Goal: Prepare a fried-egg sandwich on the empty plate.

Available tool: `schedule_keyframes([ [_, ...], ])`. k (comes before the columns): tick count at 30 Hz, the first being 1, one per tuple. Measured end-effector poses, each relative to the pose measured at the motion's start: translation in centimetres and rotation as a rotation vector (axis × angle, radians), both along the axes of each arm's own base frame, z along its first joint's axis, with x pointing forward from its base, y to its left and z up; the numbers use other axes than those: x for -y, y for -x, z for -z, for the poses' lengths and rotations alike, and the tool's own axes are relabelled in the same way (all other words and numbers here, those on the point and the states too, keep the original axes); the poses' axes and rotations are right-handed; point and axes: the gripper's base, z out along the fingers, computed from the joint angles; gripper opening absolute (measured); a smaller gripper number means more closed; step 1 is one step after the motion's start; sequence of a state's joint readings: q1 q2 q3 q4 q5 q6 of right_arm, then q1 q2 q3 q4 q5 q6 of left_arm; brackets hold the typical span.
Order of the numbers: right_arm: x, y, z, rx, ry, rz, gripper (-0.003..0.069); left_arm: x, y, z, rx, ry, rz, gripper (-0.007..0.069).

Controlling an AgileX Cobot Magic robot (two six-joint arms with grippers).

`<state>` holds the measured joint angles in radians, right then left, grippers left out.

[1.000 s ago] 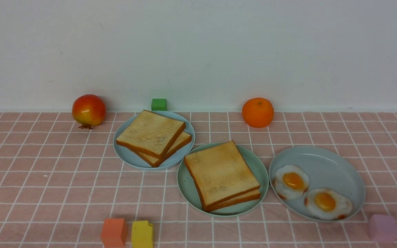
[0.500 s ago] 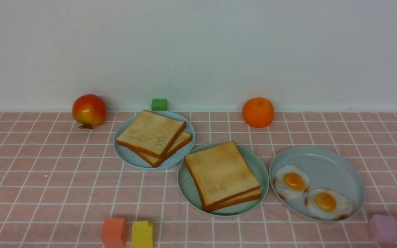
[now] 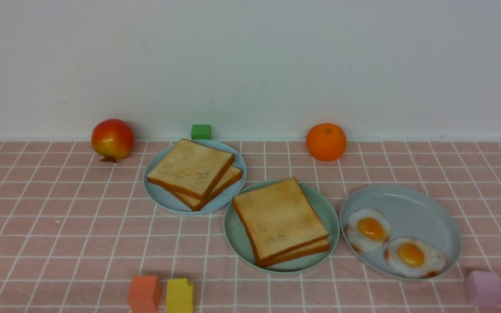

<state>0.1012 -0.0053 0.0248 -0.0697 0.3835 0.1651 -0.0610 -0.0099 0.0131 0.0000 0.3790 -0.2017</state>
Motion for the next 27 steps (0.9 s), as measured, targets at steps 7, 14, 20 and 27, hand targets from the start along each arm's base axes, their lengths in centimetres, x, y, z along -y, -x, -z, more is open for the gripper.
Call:
schedule_keyframes([
  [7,0.0,0.0,0.0,0.0,0.003,0.0,0.0118,0.0,0.0,0.0,0.0,0.0,0.0,0.0018],
  [14,0.0,0.0,0.0,0.0,0.006,-0.001,0.013,0.0,0.0,0.0,0.0,0.0,0.0,0.0023],
  [20,0.0,0.0,0.0,0.0,0.006,-0.001,0.0138,0.0,0.0,0.0,0.0,0.0,0.0,0.003],
  [27,0.0,0.0,0.0,0.0,0.006,-0.001,0.0142,0.0,0.0,0.0,0.0,0.0,0.0,0.0039],
])
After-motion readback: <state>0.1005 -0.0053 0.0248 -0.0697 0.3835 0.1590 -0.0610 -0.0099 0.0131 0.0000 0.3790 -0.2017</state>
